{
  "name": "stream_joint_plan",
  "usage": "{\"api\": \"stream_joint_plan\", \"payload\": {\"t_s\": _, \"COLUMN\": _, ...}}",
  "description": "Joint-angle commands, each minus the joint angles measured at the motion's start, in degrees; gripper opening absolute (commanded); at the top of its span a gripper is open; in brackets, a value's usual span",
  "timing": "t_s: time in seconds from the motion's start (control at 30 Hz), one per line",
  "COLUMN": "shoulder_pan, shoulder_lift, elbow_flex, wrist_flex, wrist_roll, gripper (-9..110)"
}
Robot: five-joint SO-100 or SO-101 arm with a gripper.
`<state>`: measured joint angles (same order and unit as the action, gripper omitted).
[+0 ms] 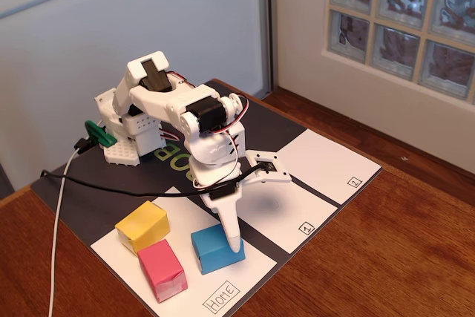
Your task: Move box blue to zone 1
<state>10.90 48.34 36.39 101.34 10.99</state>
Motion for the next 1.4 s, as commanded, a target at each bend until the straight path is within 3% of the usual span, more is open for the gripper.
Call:
{"api": "stream_joint_plan", "payload": {"t_s": 0.0, "shoulder_pan": -0.6, "shoulder_lift": 4.0, "elbow_flex": 0.4, "wrist_flex": 9.5, "wrist_roll": 0.3, "gripper": 49}}
{"api": "stream_joint_plan", "payload": {"t_s": 0.27, "shoulder_pan": 1.4, "shoulder_lift": 0.4, "elbow_flex": -0.2, "wrist_flex": 9.2, "wrist_roll": -0.5, "gripper": 50}}
{"api": "stream_joint_plan", "payload": {"t_s": 0.5, "shoulder_pan": 1.6, "shoulder_lift": -2.5, "elbow_flex": -0.2, "wrist_flex": 6.9, "wrist_roll": -0.2, "gripper": 41}}
{"api": "stream_joint_plan", "payload": {"t_s": 0.97, "shoulder_pan": 2.7, "shoulder_lift": -8.2, "elbow_flex": -0.5, "wrist_flex": 0.4, "wrist_roll": 1.0, "gripper": 37}}
{"api": "stream_joint_plan", "payload": {"t_s": 1.23, "shoulder_pan": 3.8, "shoulder_lift": -9.0, "elbow_flex": -3.5, "wrist_flex": -1.4, "wrist_roll": 0.9, "gripper": 5}}
{"api": "stream_joint_plan", "payload": {"t_s": 1.37, "shoulder_pan": 4.0, "shoulder_lift": -9.7, "elbow_flex": -9.6, "wrist_flex": 2.3, "wrist_roll": 1.0, "gripper": 0}}
